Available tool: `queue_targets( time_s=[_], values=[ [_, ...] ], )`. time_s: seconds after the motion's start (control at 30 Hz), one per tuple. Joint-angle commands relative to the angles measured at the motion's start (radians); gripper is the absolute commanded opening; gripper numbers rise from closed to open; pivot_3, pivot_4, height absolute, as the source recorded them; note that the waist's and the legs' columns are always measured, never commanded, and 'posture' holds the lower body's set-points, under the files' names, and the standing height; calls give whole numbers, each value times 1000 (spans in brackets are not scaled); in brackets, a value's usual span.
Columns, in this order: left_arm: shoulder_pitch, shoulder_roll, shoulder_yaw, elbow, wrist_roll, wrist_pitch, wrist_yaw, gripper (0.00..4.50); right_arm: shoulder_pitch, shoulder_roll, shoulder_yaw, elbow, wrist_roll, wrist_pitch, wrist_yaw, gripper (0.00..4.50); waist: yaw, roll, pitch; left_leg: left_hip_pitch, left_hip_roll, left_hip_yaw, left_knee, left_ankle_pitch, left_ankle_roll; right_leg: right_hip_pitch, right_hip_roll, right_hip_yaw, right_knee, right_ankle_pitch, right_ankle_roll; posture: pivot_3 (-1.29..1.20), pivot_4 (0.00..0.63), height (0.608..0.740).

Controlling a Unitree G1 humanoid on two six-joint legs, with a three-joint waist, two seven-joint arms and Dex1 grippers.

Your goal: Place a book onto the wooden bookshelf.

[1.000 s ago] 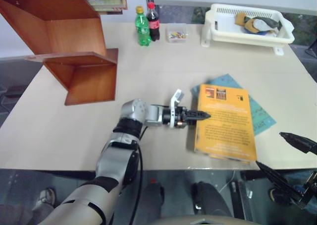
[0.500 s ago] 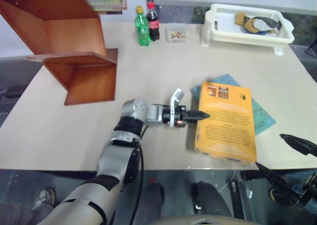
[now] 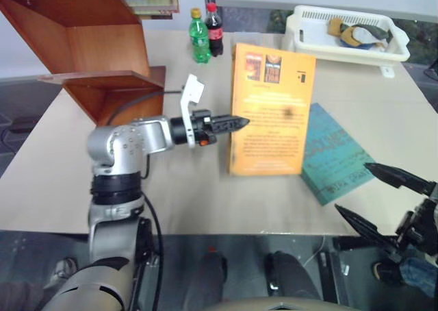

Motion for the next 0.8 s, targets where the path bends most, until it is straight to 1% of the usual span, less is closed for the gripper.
queue_targets(
  time_s=[0.03,0.13,0.17,0.2,0.23,0.27,0.33,0.43,0.6,0.7,0.8],
  values=[
    [-7,110,-51,-150,125,-259,-54,783,-142,-24,83,77,12,31,54,4500,-1,0,0,0,0,0,0,0,0,0,0,0,0,0,0,0,150,740],
    [-14,209,-81,-191,236,-454,-94,783,-301,-27,181,161,-2,52,104,4500,1,1,0,1,0,1,0,0,0,0,0,0,0,0,0,0,150,740],
    [-18,255,-100,-192,313,-562,-104,783,-363,-26,226,197,-15,54,124,4500,7,1,-1,0,0,0,-1,0,0,0,0,0,0,0,0,0,150,740],
    [-24,296,-113,-189,375,-651,-120,783,-419,-23,267,229,-26,56,144,4500,-5,-4,2,0,0,0,-1,0,0,0,0,0,0,0,0,0,150,740],
    [-38,337,-121,-172,434,-746,-128,783,-485,-11,310,265,-39,60,171,4500,-7,-3,3,1,2,1,0,0,0,0,2,0,0,0,0,0,150,740],
    [-53,372,-125,-156,470,-808,-140,783,-535,-1,342,295,-49,62,193,4500,-9,-3,3,1,1,1,0,0,0,0,1,1,-1,0,0,0,150,740],
    [-88,432,-128,-130,511,-879,-175,783,-607,20,389,343,-74,61,230,4500,-12,-3,4,0,1,1,0,0,0,-1,1,0,-1,0,0,0,150,740],
    [-168,492,-132,-75,544,-930,-223,783,-673,51,432,392,-109,59,269,4500,-10,-3,4,0,1,1,-1,0,0,-1,1,0,0,0,0,0,150,740],
    [-326,593,-168,62,603,-941,-329,783,-777,107,487,463,-162,54,317,4500,-15,-3,4,-1,1,0,0,0,0,-1,1,-1,-1,0,0,0,150,740],
    [-368,693,-206,126,677,-935,-416,783,-853,153,520,529,-196,34,354,4500,-23,-2,5,-1,2,2,-1,0,1,-2,2,0,0,0,0,0,150,740],
    [-403,745,-224,158,724,-896,-456,783,-891,189,539,572,-228,16,385,4500,-26,-1,6,0,2,1,-1,0,1,-2,3,0,1,0,0,0,150,740]
  ],
)
